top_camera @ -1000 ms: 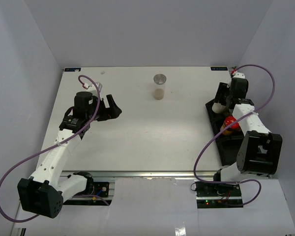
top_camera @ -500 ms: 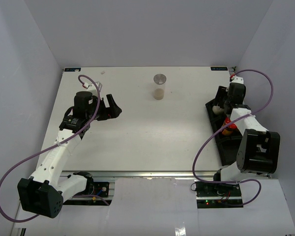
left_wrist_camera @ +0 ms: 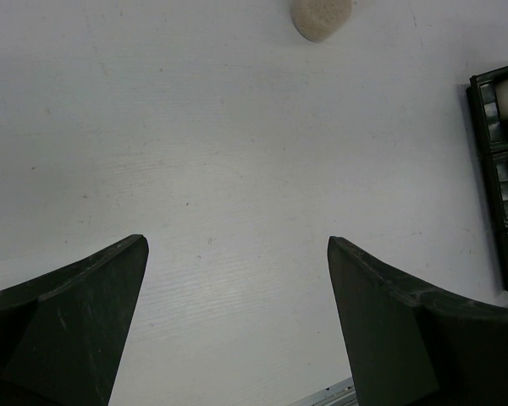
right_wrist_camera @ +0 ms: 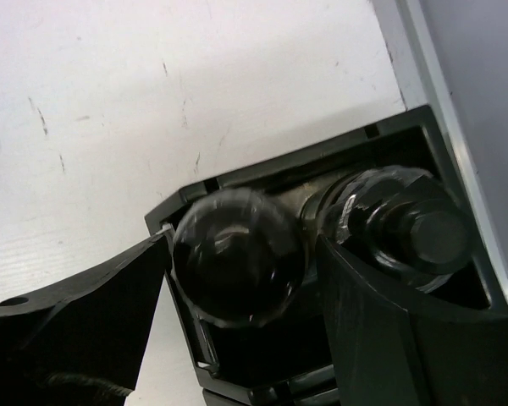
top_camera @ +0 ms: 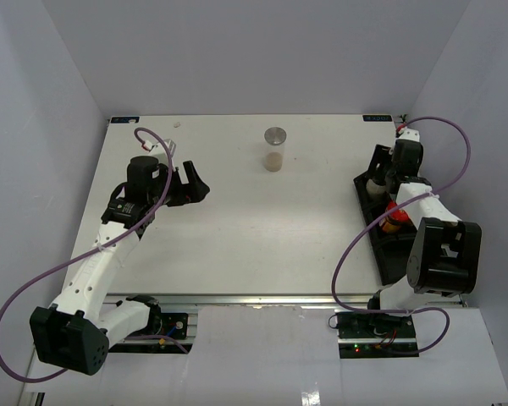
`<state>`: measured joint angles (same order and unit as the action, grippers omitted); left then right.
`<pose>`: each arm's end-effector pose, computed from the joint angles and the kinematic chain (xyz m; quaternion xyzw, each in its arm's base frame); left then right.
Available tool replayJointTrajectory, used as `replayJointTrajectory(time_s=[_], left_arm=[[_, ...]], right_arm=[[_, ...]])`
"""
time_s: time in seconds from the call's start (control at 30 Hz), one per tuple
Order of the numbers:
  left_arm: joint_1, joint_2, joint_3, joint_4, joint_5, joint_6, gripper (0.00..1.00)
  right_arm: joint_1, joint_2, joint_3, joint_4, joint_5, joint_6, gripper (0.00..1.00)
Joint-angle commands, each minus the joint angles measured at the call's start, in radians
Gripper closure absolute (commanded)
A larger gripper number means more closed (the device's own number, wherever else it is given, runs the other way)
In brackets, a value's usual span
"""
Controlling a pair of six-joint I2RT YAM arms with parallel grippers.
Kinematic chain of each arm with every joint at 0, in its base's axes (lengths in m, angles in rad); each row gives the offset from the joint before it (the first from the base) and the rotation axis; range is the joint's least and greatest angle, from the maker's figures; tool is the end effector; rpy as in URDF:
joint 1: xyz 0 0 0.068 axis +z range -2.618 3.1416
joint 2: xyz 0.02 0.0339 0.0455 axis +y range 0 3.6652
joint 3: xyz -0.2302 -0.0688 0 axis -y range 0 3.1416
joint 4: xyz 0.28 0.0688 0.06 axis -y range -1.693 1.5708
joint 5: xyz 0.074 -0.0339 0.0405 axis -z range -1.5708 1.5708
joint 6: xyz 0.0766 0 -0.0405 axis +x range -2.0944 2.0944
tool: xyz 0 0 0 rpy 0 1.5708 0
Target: Organize the condiment bottles
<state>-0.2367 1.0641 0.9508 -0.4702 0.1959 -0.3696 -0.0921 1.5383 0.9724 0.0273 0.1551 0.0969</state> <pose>0.3054 -0.0890 0.2606 -0.0120 0.8775 -0.2230 0.4244 0.4067 -0.0494 0.1673 0.1199 0.8597 -0.0662 0.4922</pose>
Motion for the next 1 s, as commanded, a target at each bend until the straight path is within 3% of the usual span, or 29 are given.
replayJointTrajectory(time_s=[0.0, 0.37, 0.57, 0.73, 0.97], left_arm=[[0.005, -0.006, 0.044, 0.000, 0.010, 0.012, 0.02], [0.005, 0.001, 0.073, -0.009, -0.038, 0.010, 0.02], [0.005, 0.035, 0.093, -0.034, 0.014, 0.009, 0.02], [0.007, -0.003, 0.060, -0.029, 0.034, 0.017, 0.02], [0.005, -0.036, 0.054, -0.058, 0.038, 0.029, 0.02]], right_arm=[[-0.005, -0.012, 0.073, 0.034, 0.013, -0.007, 0.15], [0.006, -0.093, 0.263, -0.206, -0.061, -0.029, 0.09], [0.140, -0.113, 0.413, -0.234, -0.217, -0.052, 0.07], [0.296, -0.034, 0.520, -0.171, -0.387, -0.079, 0.00], [0.423, 0.181, 0.777, -0.235, -0.422, -0.142, 0.06]])
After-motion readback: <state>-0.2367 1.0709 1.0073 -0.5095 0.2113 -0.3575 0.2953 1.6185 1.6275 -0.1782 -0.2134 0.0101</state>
